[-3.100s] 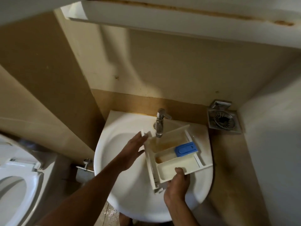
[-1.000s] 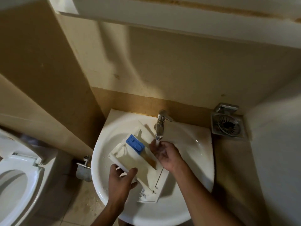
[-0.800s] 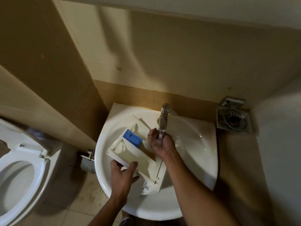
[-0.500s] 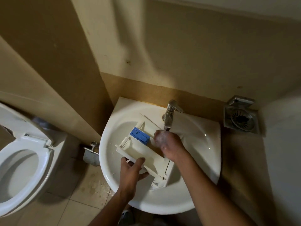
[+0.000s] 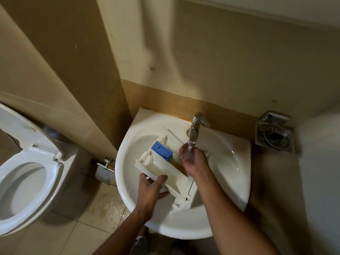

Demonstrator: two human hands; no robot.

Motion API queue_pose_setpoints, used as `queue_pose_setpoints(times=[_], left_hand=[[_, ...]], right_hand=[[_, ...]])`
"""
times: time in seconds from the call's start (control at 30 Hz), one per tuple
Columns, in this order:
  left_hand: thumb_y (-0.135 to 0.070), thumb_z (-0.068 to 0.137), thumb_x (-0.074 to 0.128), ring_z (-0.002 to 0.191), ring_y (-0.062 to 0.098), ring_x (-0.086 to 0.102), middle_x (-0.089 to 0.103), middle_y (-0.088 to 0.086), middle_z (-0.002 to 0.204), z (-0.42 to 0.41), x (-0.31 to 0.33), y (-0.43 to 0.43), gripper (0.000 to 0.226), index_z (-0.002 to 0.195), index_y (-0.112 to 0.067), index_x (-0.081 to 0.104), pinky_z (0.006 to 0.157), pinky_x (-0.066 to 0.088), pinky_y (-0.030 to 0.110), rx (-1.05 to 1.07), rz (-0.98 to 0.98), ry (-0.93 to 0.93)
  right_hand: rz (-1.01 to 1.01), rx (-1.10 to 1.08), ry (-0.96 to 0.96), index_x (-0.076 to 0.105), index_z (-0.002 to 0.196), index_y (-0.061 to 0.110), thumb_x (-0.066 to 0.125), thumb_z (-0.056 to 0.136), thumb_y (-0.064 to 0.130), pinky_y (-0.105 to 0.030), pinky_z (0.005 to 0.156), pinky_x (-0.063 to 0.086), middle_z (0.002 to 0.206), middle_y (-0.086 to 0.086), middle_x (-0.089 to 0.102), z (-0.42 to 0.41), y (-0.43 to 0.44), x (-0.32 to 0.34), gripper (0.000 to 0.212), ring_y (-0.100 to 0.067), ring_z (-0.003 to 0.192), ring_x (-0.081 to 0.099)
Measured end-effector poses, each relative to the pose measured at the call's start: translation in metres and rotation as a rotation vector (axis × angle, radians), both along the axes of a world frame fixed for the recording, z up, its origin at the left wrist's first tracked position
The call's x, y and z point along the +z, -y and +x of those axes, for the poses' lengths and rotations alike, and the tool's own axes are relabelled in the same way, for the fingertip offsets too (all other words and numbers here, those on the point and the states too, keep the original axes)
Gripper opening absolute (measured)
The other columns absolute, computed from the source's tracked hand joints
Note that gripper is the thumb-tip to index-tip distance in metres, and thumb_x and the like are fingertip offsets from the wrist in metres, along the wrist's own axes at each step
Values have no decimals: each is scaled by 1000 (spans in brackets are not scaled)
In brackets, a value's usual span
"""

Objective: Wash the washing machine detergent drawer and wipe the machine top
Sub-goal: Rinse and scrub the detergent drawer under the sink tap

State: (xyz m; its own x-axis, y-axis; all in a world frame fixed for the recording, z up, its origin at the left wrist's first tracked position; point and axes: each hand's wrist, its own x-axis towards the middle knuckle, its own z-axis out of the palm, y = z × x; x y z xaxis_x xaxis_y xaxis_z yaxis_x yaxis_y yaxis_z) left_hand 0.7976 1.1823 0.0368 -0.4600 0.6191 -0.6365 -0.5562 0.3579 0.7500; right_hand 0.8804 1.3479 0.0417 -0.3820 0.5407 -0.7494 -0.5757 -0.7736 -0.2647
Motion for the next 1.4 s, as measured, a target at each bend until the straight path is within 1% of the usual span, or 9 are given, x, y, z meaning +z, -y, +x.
queue_pose_setpoints(times=[0.2, 0.33, 0.43, 0.57, 0.73, 0.83, 0.97, 1.1, 1.4], left_hand=[[-3, 89, 64, 102, 34, 69, 65, 12, 121, -8, -2, -4, 45, 127, -18, 44, 67, 62, 44, 11, -35, 87], [-1, 86, 64, 101, 36, 68, 66, 15, 118, 5, 4, -7, 45, 124, -15, 45, 67, 62, 46, -13, -54, 124], [-3, 82, 68, 93, 37, 72, 67, 20, 112, 22, 14, -5, 40, 116, -10, 48, 68, 63, 51, -27, -93, 122], [2, 83, 66, 95, 36, 71, 68, 17, 111, 0, 14, -5, 41, 117, -12, 50, 67, 62, 51, 79, -89, 56], [-6, 86, 66, 84, 41, 74, 69, 30, 103, 27, 25, -4, 32, 116, 1, 56, 69, 62, 55, 14, -127, 183], [-9, 87, 65, 82, 40, 75, 69, 27, 99, 29, 28, -7, 30, 115, 1, 59, 72, 61, 54, 57, -146, 365], [-19, 85, 66, 80, 37, 74, 71, 25, 95, 40, 38, -7, 42, 121, 2, 61, 63, 62, 46, 55, -122, 614], [-18, 84, 66, 83, 43, 72, 70, 27, 97, 46, 52, -11, 43, 120, 6, 61, 69, 60, 56, 116, -85, 852], [-23, 84, 65, 78, 43, 73, 71, 29, 101, 41, 70, -17, 47, 119, 8, 58, 61, 62, 52, 153, -39, 1067]], right_hand=[[945, 1182, 860, 74, 105, 20, 59, 90, 17, -32, 90, 55, 106, 2, 73, 18, 17, 21, 21, -11, 99, 67], [1241, 1365, 1339, 73, 108, 15, 59, 92, 34, -34, 95, 50, 109, -5, 73, 66, 22, 40, 29, -19, 104, 66], [1302, 1609, 1406, 72, 102, 21, 54, 91, 48, -36, 96, 43, 100, -3, 73, 65, 41, 41, 34, -20, 99, 64], [1354, 1528, 1379, 70, 93, 15, 52, 90, 15, -31, 76, 48, 100, -10, 67, 42, 46, 31, 18, -27, 100, 61], [1199, 1783, 1356, 54, 64, 18, 50, 85, 21, -26, 66, 43, 78, -1, 59, 56, 29, 54, 22, -22, 75, 56], [1135, 1910, 1338, 68, 79, 11, 48, 81, 18, -33, 71, 54, 82, -7, 66, 45, 13, 65, 22, -25, 78, 63], [1088, 2218, 1341, 58, 84, 7, 50, 89, 21, -34, 73, 47, 88, -9, 58, 17, -5, 98, 17, -20, 71, 54], [1012, 2416, 1319, 55, 127, 4, 51, 92, 27, -29, 75, 40, 126, -14, 57, -11, -15, 129, 41, -25, 99, 58], [1022, 2652, 1307, 64, 119, 13, 47, 82, 41, -40, 100, 45, 128, -11, 60, -44, -27, 137, 49, -28, 111, 57]])
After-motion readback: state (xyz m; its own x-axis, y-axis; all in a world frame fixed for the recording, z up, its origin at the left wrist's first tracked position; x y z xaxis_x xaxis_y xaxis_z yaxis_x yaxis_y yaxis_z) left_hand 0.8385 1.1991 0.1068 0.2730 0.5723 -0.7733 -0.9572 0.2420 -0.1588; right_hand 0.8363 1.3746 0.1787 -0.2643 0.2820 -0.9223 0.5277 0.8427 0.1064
